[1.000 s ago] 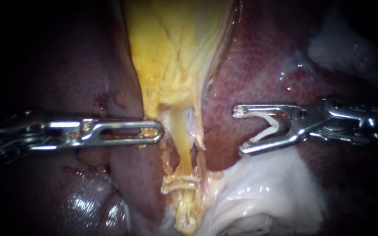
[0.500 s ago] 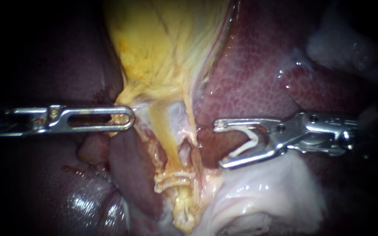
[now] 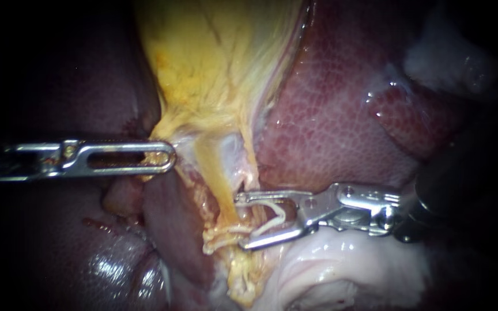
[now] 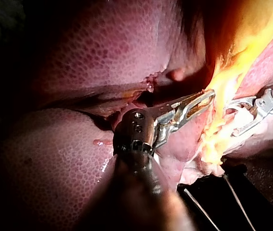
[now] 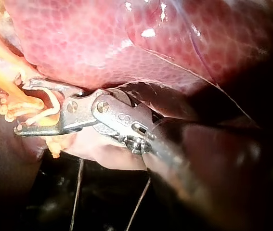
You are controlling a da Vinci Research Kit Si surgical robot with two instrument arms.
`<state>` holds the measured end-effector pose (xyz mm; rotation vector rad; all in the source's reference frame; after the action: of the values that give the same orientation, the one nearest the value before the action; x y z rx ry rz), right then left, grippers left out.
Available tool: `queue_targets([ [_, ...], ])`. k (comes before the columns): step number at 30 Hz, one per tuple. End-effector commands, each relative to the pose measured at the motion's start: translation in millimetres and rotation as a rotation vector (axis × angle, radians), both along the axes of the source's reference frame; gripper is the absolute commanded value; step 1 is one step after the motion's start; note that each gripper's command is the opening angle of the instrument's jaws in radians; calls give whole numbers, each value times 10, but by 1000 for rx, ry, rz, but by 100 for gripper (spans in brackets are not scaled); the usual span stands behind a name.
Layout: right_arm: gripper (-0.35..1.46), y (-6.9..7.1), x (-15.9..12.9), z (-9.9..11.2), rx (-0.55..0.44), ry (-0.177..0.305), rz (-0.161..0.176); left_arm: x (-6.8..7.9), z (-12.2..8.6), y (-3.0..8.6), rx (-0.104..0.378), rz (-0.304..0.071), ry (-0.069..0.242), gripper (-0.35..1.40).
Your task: Clipping third clip left tube
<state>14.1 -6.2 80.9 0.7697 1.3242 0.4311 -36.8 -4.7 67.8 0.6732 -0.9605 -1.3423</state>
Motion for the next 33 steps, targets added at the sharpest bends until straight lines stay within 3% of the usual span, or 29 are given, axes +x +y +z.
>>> queue_targets([
  [1,60,0,2,1,5,-2,1,0,0,0,0,0,1,-35],
  [9,60,-2,22,-6,49,8,-20,-1,1,0,0,-1,1,-35],
  [23,60,-16,57,-40,182,142,-62,-3,3,-1,-1,-1,1,-35],
  [27,60,-12,61,-45,193,154,-59,-3,3,-1,-2,-1,2,-35],
  [33,58,10,64,-50,210,173,-39,-4,4,-1,-2,-2,2,-35],
])
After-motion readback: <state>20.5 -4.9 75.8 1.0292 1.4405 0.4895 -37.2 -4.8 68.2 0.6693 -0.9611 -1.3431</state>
